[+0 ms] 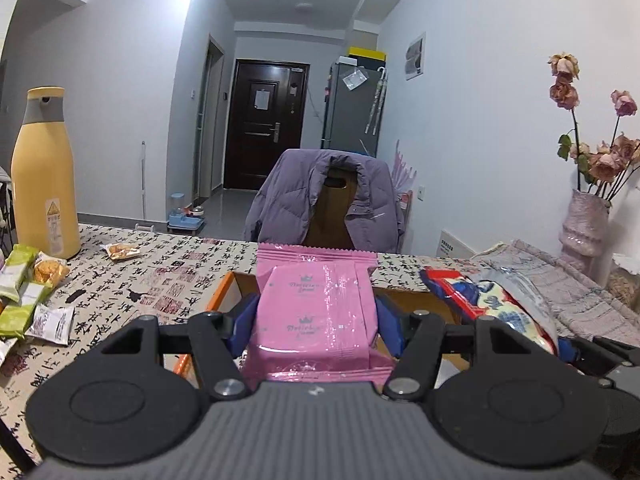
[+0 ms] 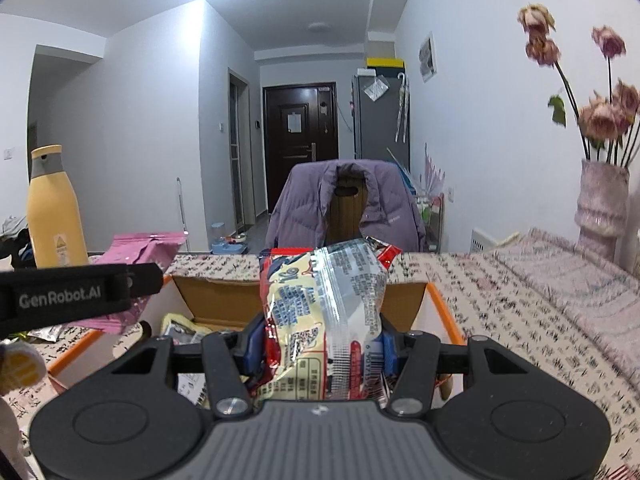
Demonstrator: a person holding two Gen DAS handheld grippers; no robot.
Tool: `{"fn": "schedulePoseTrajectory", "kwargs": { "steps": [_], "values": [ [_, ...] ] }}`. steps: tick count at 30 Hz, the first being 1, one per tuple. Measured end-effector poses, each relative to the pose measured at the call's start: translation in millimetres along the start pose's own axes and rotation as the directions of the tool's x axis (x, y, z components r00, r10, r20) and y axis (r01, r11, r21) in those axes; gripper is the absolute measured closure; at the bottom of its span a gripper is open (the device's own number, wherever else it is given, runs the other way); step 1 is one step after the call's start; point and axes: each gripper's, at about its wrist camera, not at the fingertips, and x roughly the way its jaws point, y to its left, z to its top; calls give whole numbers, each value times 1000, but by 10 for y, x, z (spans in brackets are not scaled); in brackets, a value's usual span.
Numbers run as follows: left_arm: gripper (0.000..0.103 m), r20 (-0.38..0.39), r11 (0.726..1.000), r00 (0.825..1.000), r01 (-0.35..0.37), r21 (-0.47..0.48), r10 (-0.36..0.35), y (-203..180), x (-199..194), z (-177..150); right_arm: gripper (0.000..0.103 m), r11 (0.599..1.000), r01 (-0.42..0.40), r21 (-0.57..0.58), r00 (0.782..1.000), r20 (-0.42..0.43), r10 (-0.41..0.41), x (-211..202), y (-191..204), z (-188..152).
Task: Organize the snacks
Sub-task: 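Carry the pink packet and silver bag into the orange box and release both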
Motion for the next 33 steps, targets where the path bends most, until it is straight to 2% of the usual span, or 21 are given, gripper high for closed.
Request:
{"fn": "schedulePoseTrajectory", "kwargs": {
  "steps": [6,9,10,13,16,17,33],
  "values": [
    [40,-56,1000,998,-1,-5,0,70,189,-94,49,1000,0,23,999,-39,1,85,-81,-67],
    [40,-60,1000,998,6,-1,-6,85,228,-150,37,1000,15,22,998,-60,-13,123,-111,-76],
    [40,-66,1000,998,12,-7,-12,102,235,-164,28,1000,19,25,998,-63,-17,132,-124,-76],
    [26,-52,999,998,23,-30,-24,151,221,-180,17,999,32,32,998,-60,-30,121,-145,-83],
    [9,-36,999,999,5,-35,-6,166,199,-187,0,998,31,45,998,-60,-29,117,-171,-87],
    [0,-32,999,999,0,-43,-1,172,194,-181,0,998,31,52,998,-54,-28,109,-184,-90],
    [0,-2,996,1000,-11,-88,11,151,83,-54,0,998,22,66,1000,3,-23,-32,-224,-51]
  ]
}}
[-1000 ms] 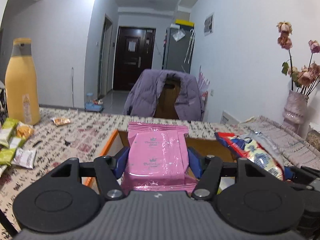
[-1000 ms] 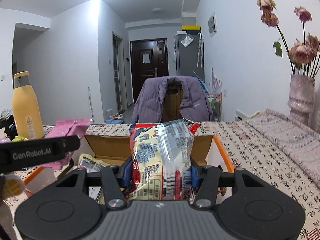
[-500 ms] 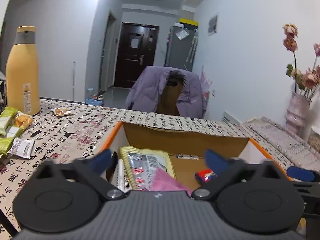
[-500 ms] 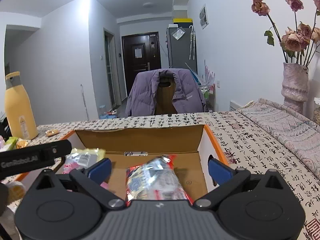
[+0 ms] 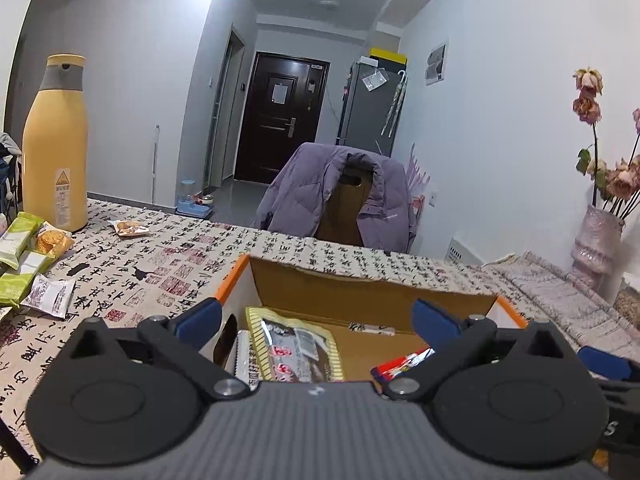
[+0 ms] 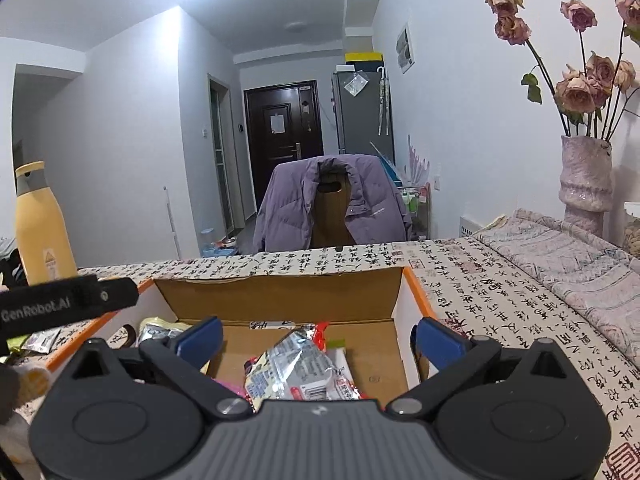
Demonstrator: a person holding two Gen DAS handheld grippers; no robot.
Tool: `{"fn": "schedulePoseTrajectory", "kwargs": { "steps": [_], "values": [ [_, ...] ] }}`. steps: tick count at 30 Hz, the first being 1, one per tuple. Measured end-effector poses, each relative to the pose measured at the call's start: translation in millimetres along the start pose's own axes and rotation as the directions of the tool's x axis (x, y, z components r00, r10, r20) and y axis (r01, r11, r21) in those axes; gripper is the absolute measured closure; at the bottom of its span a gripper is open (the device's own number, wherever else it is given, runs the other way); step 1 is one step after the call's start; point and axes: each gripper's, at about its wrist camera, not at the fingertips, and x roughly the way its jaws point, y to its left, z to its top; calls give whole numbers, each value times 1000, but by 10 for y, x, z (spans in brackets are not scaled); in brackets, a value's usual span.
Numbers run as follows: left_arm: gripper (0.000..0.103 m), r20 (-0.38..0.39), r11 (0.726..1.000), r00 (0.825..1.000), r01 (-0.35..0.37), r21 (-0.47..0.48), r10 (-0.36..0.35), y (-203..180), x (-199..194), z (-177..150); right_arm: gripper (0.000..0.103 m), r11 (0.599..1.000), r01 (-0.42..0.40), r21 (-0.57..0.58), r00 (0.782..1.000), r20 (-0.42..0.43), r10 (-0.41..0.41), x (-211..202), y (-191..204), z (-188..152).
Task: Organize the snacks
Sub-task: 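Carry the pink packet and silver bag into the orange box and release both, then withdraw both tools from the box back over the snack pile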
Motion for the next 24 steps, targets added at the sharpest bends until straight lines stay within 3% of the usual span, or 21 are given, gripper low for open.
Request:
{"fn": "schedulePoseTrajectory", "kwargs": {
  "steps": [13,24],
  "values": [
    [0,43,1000,999,15,-2,-15,2,-514,224,0,998,-16,-59,999,36,18,-436,125,196],
    [0,52,999,998,35,22,-36,108,-1000,95,0,995,-28,-94,999,38,32,-883,100,62]
  ]
}}
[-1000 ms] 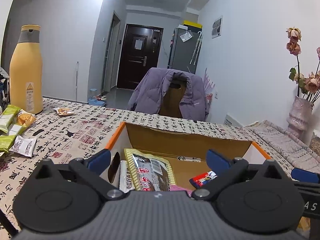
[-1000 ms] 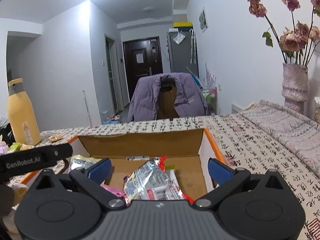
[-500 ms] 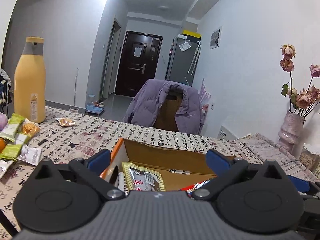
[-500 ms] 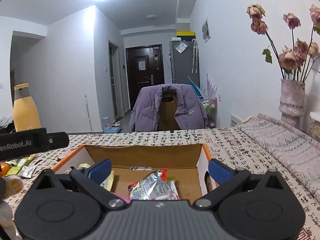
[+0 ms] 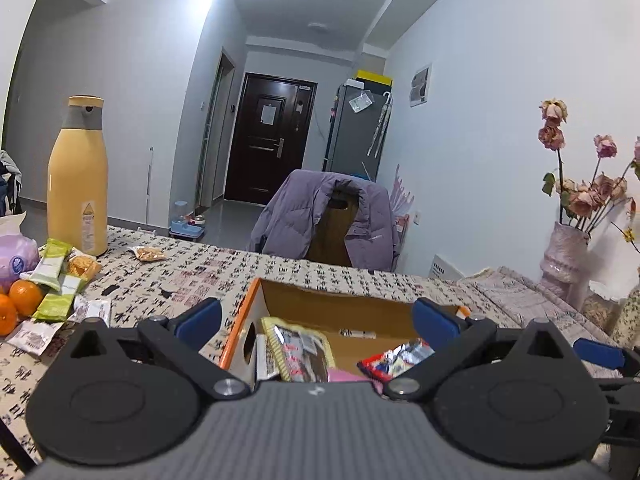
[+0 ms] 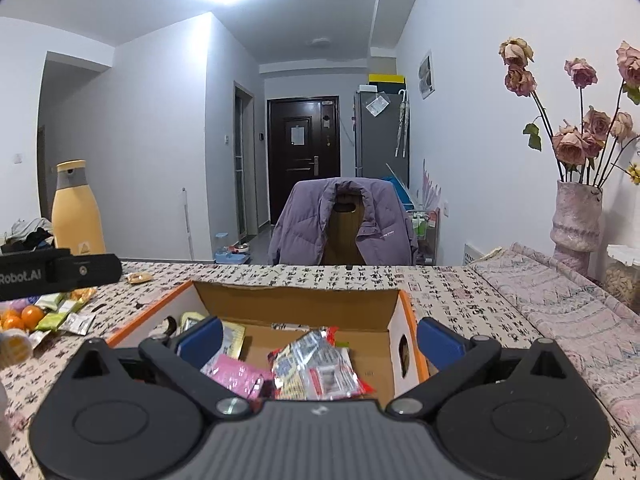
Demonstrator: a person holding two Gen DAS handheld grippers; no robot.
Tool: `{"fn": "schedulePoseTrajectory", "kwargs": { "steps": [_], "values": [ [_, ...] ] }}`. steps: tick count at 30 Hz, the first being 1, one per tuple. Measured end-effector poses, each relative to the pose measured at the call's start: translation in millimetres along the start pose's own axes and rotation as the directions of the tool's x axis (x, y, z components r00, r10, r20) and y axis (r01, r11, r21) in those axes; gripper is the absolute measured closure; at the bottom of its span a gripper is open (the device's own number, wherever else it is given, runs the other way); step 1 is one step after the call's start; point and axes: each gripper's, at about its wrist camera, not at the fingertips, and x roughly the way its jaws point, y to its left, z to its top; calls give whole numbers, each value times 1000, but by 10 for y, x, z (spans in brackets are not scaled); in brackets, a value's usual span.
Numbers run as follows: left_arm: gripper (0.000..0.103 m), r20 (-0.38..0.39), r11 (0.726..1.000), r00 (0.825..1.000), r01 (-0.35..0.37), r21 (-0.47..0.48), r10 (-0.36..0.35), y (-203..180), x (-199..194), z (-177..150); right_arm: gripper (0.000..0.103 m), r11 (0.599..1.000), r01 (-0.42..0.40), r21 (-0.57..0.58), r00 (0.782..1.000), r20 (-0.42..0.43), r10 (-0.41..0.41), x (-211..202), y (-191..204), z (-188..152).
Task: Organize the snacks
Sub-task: 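Withdraw both tools from the box back over the snack pile, then grasp the white cracker packet with the right tool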
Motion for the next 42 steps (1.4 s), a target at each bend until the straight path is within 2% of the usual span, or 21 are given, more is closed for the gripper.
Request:
{"fn": "schedulePoseTrajectory", "kwargs": {
  "steps": [14,29,36,42],
  "values": [
    [0,-88,998,996,-6,55,11,186,-313,-485,0,998,-15,-55,998,-60,12,-402,-50,-421],
    [0,-197,996,980,32,81,-16,237,-369,-991,0,998,2,-56,986,-165,-11,-534,-157,-837],
    [0,-204,997,979,31,68,-17,260,-323,-1051,0,999,24,-44,984,-176,-32,-530,-215,-856],
    [0,-194,996,981,34,77,-18,245,-340,-1077,2,998,34,-55,985,-166,-42,-395,-228,-732]
  ]
}}
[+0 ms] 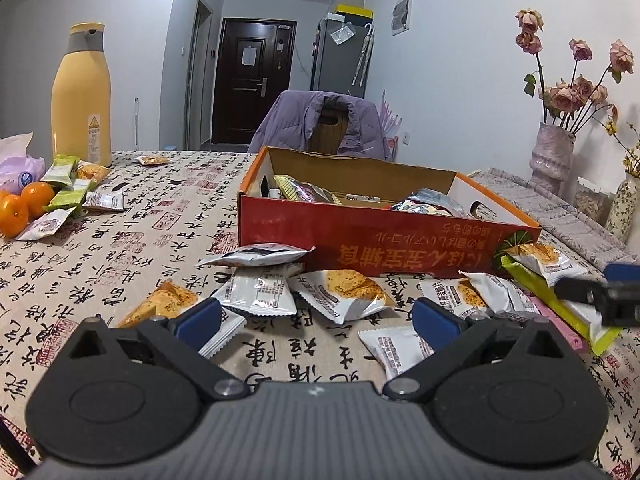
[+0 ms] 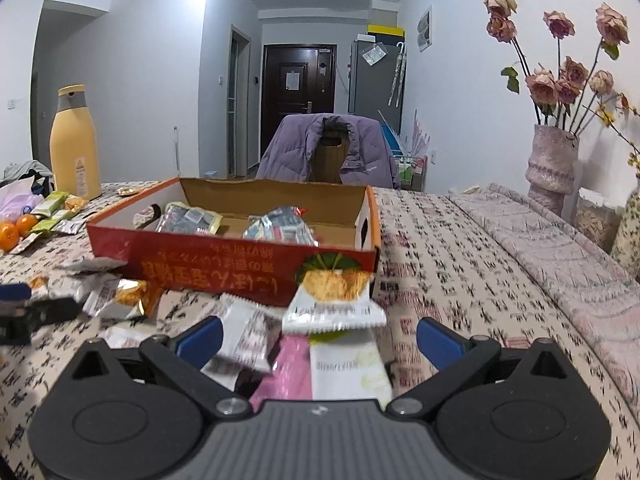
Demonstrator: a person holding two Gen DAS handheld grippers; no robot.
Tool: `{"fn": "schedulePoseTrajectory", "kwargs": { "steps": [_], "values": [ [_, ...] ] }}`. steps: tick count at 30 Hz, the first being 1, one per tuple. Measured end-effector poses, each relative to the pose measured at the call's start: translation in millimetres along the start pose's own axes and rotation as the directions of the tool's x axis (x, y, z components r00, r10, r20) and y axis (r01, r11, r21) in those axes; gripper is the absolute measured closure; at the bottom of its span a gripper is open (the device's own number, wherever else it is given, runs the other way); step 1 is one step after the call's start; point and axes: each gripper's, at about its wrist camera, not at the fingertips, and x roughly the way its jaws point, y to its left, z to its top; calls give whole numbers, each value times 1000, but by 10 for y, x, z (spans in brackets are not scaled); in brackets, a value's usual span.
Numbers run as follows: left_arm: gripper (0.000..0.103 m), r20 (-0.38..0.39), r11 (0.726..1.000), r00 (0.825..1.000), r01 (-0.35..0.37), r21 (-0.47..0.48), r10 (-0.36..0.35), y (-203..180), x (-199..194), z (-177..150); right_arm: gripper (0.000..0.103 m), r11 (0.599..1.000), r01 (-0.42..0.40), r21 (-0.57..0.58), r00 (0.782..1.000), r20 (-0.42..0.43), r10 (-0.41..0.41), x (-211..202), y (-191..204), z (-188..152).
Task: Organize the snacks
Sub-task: 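Grasp the white cracker packet with the right tool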
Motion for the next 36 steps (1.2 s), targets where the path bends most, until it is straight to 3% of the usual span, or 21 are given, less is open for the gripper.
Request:
{"fn": "schedulePoseTrajectory", "kwargs": {
  "steps": [5,13,16,22,36],
  "values": [
    [0,3,1000,1000,3,1,-3,-10,0,-3,19,1000,21,-11,999,-29,-21,242,-17,162],
    [0,3,1000,1000,15,-1,-15,0,0,-8,32,998,55,-2,994,-97,-55,577,-41,230],
    [0,-1,1000,1000,15,-5,-15,0,10,-5,53,999,49,1,994,-102,-48,606,-44,246],
    [0,-2,1000,1000,16,-9,-16,12,9,-11,58,999,43,-3,996,-81,-43,542,-35,226],
    [0,20,1000,1000,-7,21,6,-35,-82,32,60,999,19,27,996,82,-21,-59,-14,73]
  ]
}}
